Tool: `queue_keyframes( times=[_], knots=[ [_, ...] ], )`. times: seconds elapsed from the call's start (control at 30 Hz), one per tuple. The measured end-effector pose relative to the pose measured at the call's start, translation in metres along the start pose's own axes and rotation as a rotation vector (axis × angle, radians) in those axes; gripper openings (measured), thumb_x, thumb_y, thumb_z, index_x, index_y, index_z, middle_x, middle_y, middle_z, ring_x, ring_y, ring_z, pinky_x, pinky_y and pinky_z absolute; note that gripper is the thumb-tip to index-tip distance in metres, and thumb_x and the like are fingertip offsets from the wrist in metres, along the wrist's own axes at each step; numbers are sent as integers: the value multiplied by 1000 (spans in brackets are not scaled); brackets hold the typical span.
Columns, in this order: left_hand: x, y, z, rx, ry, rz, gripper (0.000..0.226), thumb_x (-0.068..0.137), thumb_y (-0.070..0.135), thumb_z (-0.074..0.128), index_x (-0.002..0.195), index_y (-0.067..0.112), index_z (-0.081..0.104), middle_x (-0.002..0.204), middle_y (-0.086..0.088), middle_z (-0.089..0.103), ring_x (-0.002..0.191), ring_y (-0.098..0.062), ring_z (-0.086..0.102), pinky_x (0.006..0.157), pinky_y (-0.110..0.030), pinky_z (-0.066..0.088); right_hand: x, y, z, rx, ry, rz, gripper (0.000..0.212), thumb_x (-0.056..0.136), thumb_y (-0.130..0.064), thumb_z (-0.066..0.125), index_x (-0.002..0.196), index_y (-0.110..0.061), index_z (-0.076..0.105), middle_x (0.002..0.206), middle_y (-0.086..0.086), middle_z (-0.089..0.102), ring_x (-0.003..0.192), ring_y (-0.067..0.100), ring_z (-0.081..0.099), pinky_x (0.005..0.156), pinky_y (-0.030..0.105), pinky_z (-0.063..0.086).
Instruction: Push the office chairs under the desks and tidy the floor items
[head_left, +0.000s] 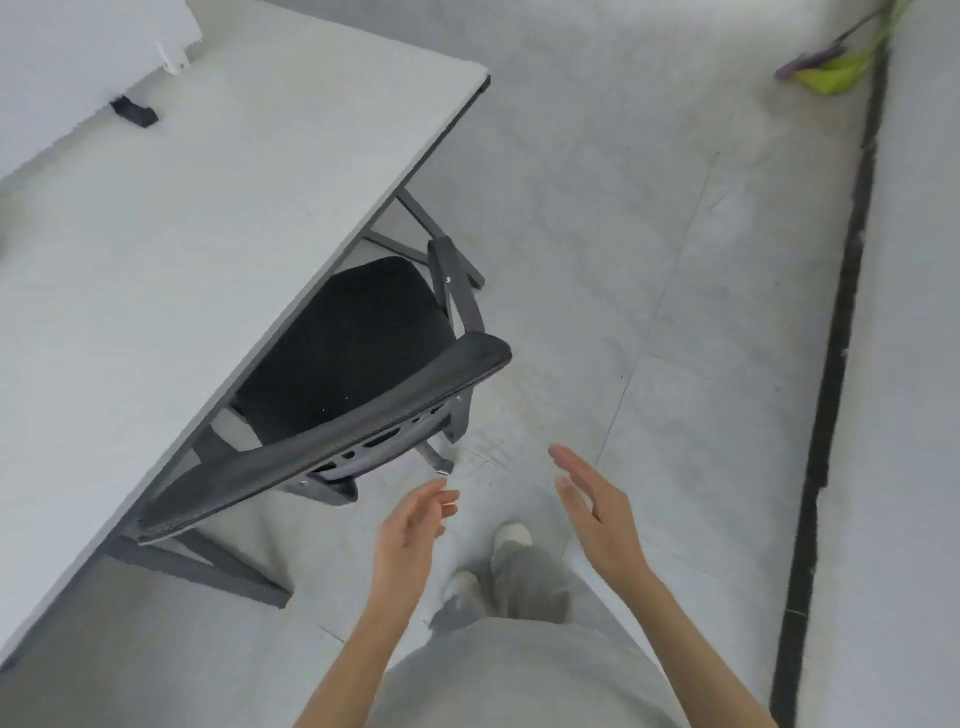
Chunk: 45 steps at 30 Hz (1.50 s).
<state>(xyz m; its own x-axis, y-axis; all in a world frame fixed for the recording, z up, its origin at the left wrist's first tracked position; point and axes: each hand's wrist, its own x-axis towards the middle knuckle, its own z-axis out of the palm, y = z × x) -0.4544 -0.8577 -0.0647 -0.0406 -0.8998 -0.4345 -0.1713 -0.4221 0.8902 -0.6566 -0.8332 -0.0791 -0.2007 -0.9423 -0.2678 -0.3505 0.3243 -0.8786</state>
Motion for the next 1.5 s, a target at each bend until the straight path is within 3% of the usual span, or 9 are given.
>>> queue_keyframes(
  times=[0.07, 0.2, 0.3, 0.4, 0.63, 0.93, 1.07, 1.23, 1.5],
  knots=[
    [-1, -2, 27, -20, -135, -123, 29, 96, 5, 39, 100, 26, 60, 102, -3, 68, 92, -16, 64, 77, -24, 49, -27, 23, -16, 113, 70, 142, 32, 95, -18, 48, 125, -28, 53, 126, -15, 56, 114, -17, 45, 96, 4, 35],
    [30, 24, 79, 95, -363, -82, 25, 96, 10, 42, 107, 24, 59, 103, -3, 68, 86, -5, 66, 78, -20, 52, -53, 53, -55, 198, 207, 280, 32, 94, -11, 48, 119, -31, 55, 119, -25, 57, 109, -19, 48, 88, -2, 34],
    [80, 54, 131, 116, -440, -35, 25, 96, 10, 41, 114, 17, 57, 102, -2, 67, 84, 0, 65, 80, -20, 50, -34, 73, -90, 245, 275, 337, 34, 94, -11, 48, 114, -37, 55, 114, -38, 56, 110, -16, 49, 89, -1, 35],
    [134, 88, 192, 137, -465, 28, 25, 96, 10, 41, 116, 16, 56, 102, -2, 67, 84, 0, 64, 81, -20, 50, 24, 86, -138, 257, 284, 335, 34, 94, -14, 49, 110, -43, 54, 116, -28, 60, 110, -11, 52, 91, 6, 40],
    [226, 159, 282, 149, -325, 60, 26, 95, 10, 42, 110, 23, 59, 94, 6, 71, 85, 0, 65, 79, -16, 51, 203, 58, -271, 294, 179, 206, 32, 95, -10, 47, 124, -20, 54, 118, -11, 62, 108, -9, 54, 84, 3, 41],
    [383, 205, 349, 82, -93, 21, 27, 96, 10, 42, 104, 30, 59, 98, 1, 69, 89, -10, 65, 80, -26, 47, 451, 27, -372, 231, 150, 81, 32, 95, -12, 46, 122, -26, 54, 114, -16, 62, 107, -9, 54, 83, 5, 42],
    [496, 263, 401, 50, -109, 88, 28, 96, 10, 42, 103, 31, 59, 89, 9, 72, 85, -5, 66, 78, -24, 48, 535, 35, -402, 174, 165, 165, 30, 94, -14, 48, 116, -33, 55, 114, -14, 64, 107, -4, 57, 93, 19, 45],
    [627, 370, 457, 67, -182, 207, 26, 96, 14, 42, 108, 31, 58, 93, 21, 70, 90, -5, 66, 83, -21, 49, 629, 19, -448, 180, 204, 219, 29, 94, -7, 47, 117, -20, 59, 115, -12, 64, 101, -5, 59, 82, 4, 43],
    [806, 479, 482, 10, -92, 278, 24, 95, 18, 45, 110, 29, 58, 96, 21, 70, 89, -5, 66, 79, -16, 50, 861, -26, -479, 163, 115, 180, 27, 94, -9, 47, 110, -26, 60, 112, -10, 66, 98, 1, 63, 87, 18, 46]
  ],
)
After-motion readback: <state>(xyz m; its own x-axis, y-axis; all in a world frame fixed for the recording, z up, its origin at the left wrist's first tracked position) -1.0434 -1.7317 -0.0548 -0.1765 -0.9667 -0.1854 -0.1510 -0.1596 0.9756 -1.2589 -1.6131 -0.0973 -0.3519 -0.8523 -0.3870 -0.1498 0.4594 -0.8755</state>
